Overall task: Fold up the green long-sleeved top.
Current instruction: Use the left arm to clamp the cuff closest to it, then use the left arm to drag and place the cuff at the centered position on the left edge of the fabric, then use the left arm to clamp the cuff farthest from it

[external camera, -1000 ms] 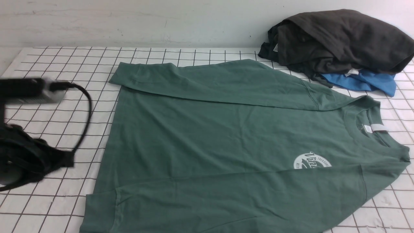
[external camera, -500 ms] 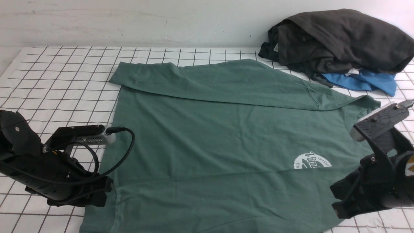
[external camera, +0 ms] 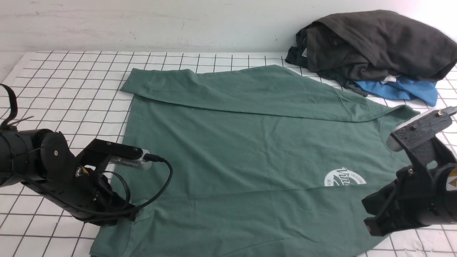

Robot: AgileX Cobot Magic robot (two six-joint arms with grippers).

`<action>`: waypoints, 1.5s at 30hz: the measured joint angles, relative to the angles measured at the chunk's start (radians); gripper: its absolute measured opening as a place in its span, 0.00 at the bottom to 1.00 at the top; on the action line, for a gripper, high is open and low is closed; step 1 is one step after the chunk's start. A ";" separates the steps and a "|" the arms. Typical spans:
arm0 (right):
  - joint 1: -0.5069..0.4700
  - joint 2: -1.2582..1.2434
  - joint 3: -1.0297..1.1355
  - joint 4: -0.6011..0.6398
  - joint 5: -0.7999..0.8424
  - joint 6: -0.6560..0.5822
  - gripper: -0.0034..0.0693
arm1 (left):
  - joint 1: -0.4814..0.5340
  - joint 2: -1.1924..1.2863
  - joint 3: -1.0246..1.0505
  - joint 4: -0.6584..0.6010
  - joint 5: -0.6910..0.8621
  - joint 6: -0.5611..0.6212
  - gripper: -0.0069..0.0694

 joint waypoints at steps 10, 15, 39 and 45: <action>0.000 0.000 0.000 0.002 -0.023 -0.002 0.03 | -0.009 -0.159 -0.288 0.163 0.068 -0.040 0.08; 0.000 0.000 0.000 0.002 -0.035 -0.003 0.03 | -0.009 -0.035 -0.421 0.258 0.006 -0.063 0.08; 0.000 0.000 0.000 0.014 -0.028 -0.005 0.03 | 0.122 0.869 -1.492 0.309 0.145 -0.381 0.64; 0.000 0.000 0.000 0.032 -0.028 -0.008 0.03 | 0.125 1.028 -1.635 0.309 0.145 -0.388 0.61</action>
